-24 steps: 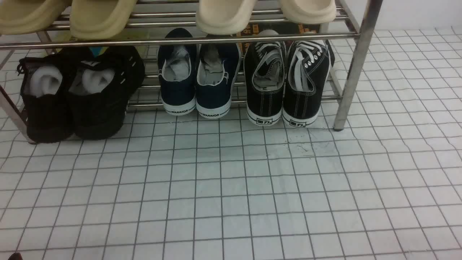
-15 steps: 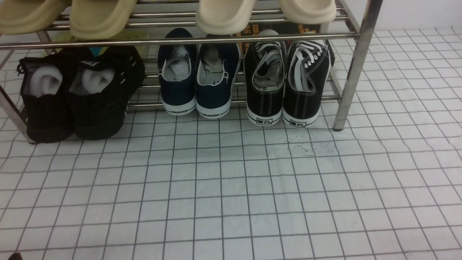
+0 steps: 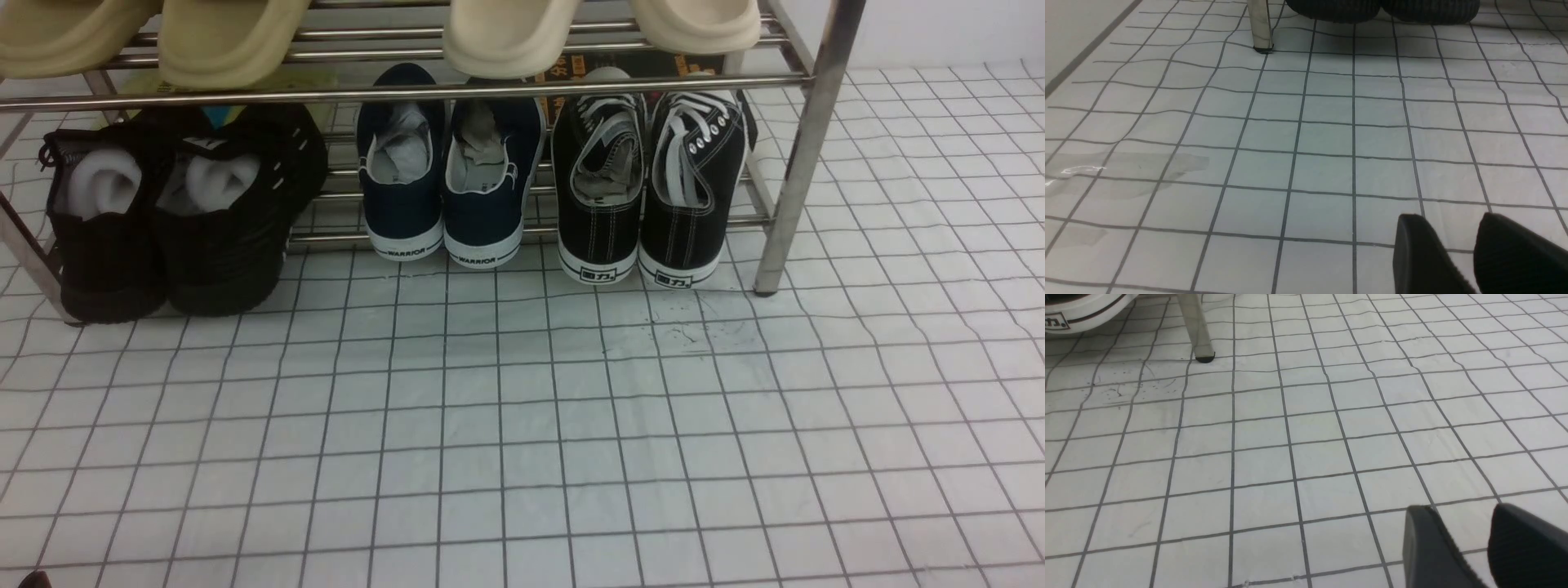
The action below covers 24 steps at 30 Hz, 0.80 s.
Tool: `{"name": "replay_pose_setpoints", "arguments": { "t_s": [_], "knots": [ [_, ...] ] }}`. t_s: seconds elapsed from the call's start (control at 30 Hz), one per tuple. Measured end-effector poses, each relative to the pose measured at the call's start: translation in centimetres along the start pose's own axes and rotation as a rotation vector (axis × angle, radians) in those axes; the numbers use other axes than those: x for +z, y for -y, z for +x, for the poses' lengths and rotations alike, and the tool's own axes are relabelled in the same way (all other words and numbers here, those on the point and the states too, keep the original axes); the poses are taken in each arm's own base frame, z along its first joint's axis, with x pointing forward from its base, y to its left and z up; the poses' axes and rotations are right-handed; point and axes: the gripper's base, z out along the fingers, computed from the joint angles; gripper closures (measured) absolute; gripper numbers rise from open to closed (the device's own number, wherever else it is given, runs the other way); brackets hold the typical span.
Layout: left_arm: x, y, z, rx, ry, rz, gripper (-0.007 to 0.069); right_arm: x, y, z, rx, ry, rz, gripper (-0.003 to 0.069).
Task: Take the shoes off the shelf with your hand from the white checkered tablecloth.
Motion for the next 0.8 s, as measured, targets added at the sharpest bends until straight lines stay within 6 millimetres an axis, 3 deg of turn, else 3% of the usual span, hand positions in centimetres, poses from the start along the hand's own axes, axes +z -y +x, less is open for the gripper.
{"name": "replay_pose_setpoints", "arguments": {
  "t_s": [0.6, 0.73, 0.77, 0.8],
  "knots": [
    [0.0, 0.0, 0.0, 0.0, 0.0, 0.0, 0.0384, 0.0, 0.0, 0.0, -0.003, 0.002, 0.002, 0.0418],
    [0.0, 0.0, 0.0, 0.0, 0.0, 0.0, 0.0384, 0.0, -0.7, -0.1, 0.371, 0.003, -0.076, 0.0418],
    [0.0, 0.0, 0.0, 0.0, 0.0, 0.0, 0.0384, 0.0, -1.1, -0.1, 0.591, -0.012, -0.121, 0.0418],
    [0.0, 0.0, 0.0, 0.0, 0.0, 0.0, 0.0384, 0.0, -1.2, -0.1, 0.692, -0.021, -0.139, 0.0418]
  ]
}}
